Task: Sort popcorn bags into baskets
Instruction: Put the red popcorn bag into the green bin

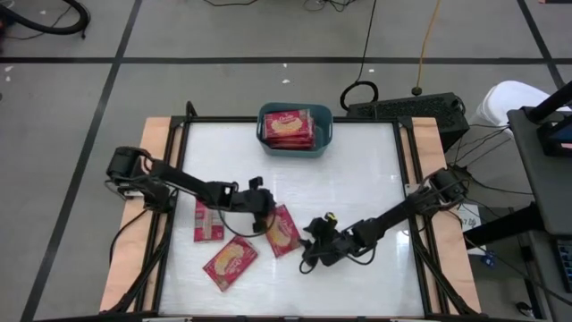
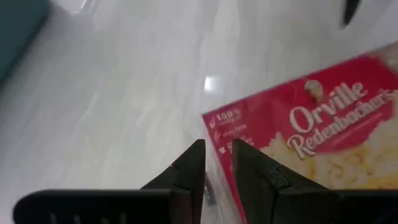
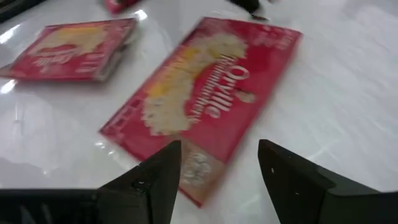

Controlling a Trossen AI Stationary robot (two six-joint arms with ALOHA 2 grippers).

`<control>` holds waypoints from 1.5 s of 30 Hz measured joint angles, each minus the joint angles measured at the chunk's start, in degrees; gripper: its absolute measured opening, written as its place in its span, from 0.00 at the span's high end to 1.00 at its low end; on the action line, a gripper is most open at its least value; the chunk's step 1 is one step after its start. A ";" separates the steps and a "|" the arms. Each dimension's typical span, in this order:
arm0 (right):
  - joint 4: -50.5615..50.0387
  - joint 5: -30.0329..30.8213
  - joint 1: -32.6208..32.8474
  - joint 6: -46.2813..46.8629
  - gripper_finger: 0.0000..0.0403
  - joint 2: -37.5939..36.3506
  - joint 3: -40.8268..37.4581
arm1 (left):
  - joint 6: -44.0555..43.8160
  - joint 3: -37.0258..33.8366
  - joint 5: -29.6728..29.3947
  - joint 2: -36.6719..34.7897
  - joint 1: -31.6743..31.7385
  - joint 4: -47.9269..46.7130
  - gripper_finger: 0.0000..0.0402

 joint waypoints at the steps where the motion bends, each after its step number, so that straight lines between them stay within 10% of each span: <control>1: 0.42 -0.29 -0.37 1.62 0.49 0.08 -0.42 | 0.00 0.03 0.00 -0.92 0.01 -0.77 0.79; 15: 13.41 -6.34 -2.14 9.89 0.35 7.62 -1.53 | 1.19 -0.10 12.52 -0.97 -0.21 -8.32 0.79; 26: 15.89 -4.90 -4.09 1.68 0.94 9.00 -1.66 | 3.84 0.02 11.72 -6.67 0.92 -5.72 0.79; 45: -0.75 -4.38 -13.31 -38.95 0.99 -8.73 -1.88 | 5.78 0.02 7.31 -24.19 8.59 -13.66 0.62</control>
